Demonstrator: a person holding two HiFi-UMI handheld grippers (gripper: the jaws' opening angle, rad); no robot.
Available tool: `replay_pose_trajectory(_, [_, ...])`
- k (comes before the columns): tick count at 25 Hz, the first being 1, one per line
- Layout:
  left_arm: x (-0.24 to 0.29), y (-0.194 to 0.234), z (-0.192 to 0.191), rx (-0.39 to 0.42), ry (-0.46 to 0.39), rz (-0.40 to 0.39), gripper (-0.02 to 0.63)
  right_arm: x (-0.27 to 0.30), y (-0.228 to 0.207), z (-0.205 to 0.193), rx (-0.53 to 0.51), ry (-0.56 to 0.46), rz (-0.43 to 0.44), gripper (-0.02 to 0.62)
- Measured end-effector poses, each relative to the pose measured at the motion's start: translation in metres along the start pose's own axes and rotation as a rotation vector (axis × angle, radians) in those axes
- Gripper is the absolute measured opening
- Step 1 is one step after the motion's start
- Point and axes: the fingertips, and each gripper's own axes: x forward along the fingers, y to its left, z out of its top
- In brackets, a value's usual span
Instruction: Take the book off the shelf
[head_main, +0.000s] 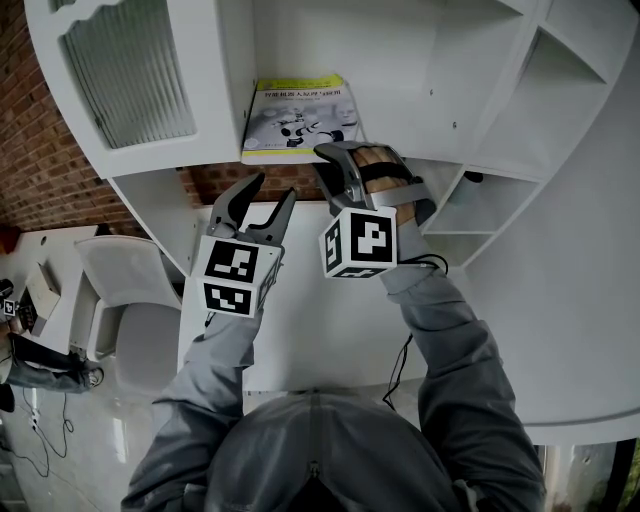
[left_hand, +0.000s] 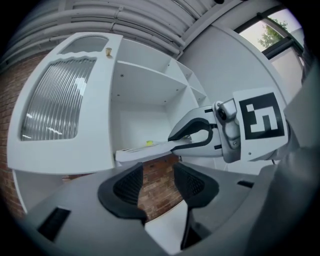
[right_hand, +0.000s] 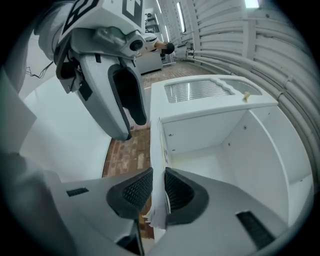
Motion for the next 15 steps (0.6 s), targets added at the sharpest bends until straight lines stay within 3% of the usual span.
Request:
replay_pose_trajectory(8, [-0.013,-0.014,-0.007,-0.011,-0.009,-0.012,0.268,-0.043,0.010,0.002,0.017,-0.013,-0.023,0.083])
replay_pose_trajectory(12, [-0.027,-0.024,0.005,-0.208,-0.093,-0.171,0.302,-0.056,0.010,0.003,0.020,-0.004,-0.017,0.083])
replay_pose_trajectory(15, [-0.034,-0.020,0.013,-0.272,-0.123,-0.215,0.307,-0.058,0.011,0.004,0.011,-0.001,-0.026,0.083])
